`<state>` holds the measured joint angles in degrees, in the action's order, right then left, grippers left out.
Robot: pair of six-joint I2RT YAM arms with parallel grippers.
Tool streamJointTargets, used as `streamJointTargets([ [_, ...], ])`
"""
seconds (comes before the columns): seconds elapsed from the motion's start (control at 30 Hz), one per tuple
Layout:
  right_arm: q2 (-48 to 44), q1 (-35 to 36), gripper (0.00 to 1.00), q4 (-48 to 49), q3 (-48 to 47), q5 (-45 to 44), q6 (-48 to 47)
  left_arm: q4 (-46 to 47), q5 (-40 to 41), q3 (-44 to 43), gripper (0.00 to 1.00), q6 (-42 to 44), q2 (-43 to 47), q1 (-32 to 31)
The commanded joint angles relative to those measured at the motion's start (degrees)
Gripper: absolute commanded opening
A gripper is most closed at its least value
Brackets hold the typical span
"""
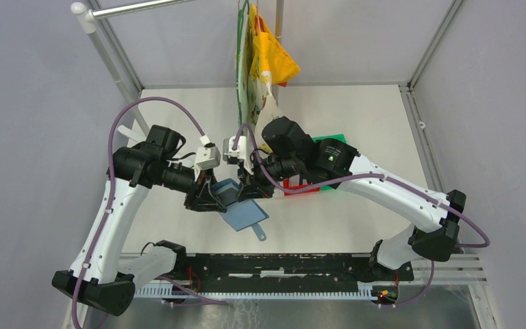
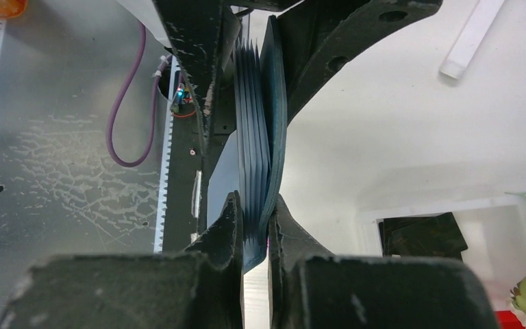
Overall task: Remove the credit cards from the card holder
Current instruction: Remove the credit card from the card holder.
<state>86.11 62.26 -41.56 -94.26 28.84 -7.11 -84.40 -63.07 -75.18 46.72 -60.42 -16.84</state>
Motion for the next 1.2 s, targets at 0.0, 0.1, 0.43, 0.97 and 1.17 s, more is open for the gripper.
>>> streamJointTargets([
  [0.0, 1.2, 1.0, 0.00, -2.4, -2.5, -2.4, -2.1, 0.5, -4.5, -3.3, 0.45, 0.5, 0.0, -0.2],
  [0.1, 1.4, 1.3, 0.00, -3.0, -3.2, -2.3, -2.4, 0.5, -4.0, -3.1, 0.49, 0.8, -0.1, -0.2],
  [0.43, 0.7, 1.9, 0.00, -2.8, -2.7, -1.9, -2.7, 12.6, -4.1, -2.9, 0.63, -10.2, 2.9, -0.2],
  [0.97, 1.5, 2.0, 0.00, -3.0, -5.2, -0.6, -2.8, 6.6, -0.8, 0.2, 0.56, -3.2, 3.5, -0.2],
  [1.17, 1.3, 2.1, 0.00, -2.1, -5.6, 1.0, -2.6, 4.1, -2.0, 1.0, 0.49, -0.9, 2.5, -0.3],
])
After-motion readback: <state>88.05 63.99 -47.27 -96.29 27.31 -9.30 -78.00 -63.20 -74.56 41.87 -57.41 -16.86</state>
